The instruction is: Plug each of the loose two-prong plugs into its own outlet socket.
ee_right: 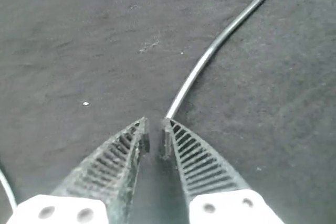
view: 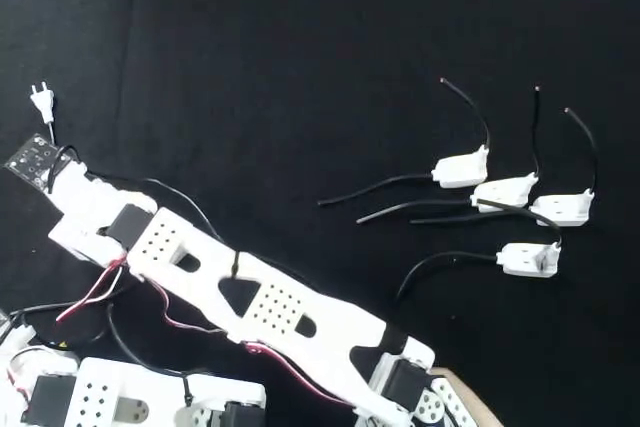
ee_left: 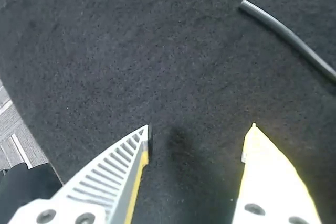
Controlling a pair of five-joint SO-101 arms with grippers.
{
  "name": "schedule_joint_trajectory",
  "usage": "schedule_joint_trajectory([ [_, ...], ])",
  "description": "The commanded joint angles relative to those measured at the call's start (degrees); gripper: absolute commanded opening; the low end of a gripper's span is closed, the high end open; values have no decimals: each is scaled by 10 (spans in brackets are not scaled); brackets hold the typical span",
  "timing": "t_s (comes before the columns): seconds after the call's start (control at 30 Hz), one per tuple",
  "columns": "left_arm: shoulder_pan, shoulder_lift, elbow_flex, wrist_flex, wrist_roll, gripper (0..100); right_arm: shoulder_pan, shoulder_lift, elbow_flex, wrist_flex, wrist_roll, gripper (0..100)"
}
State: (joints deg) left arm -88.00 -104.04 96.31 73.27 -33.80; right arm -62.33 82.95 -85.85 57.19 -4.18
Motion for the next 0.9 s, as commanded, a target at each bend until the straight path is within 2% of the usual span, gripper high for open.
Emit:
schedule_joint_trajectory([
  [0.0,-5,-4,10,2,-6,282,9,-7,-4,-7,0,51],
  [0.3,-5,-4,10,2,-6,282,8,-11,-4,12,-3,67],
  [0.47,-5,-4,10,2,-6,282,6,-11,-4,12,-12,242],
  [0.53,-5,-4,10,2,-6,282,6,-11,-4,10,-34,237],
  [0.87,-5,-4,10,2,-6,282,6,-8,-3,-7,-40,202],
])
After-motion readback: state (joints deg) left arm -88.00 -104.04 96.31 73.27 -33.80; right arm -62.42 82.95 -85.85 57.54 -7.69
